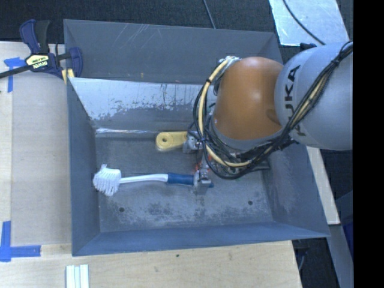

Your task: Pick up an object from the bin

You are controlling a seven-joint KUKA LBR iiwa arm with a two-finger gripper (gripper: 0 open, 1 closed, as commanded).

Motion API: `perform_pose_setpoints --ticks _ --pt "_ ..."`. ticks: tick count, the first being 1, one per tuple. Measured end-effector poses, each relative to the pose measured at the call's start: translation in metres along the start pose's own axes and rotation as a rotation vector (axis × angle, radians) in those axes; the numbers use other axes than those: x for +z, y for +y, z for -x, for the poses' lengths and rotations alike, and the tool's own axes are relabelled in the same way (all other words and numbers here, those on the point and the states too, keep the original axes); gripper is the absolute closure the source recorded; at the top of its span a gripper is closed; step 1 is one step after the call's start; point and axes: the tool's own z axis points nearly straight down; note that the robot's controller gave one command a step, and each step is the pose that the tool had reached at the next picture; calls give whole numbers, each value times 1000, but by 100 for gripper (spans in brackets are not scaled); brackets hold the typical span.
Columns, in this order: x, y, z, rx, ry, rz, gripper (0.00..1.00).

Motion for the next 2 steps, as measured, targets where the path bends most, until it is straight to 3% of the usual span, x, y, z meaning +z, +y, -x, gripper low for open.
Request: perform_pose_setpoints --ticks 1,2 --pt "0 0 0 0 0 0 0" --pt "17 4 20 11 -5 1 100"
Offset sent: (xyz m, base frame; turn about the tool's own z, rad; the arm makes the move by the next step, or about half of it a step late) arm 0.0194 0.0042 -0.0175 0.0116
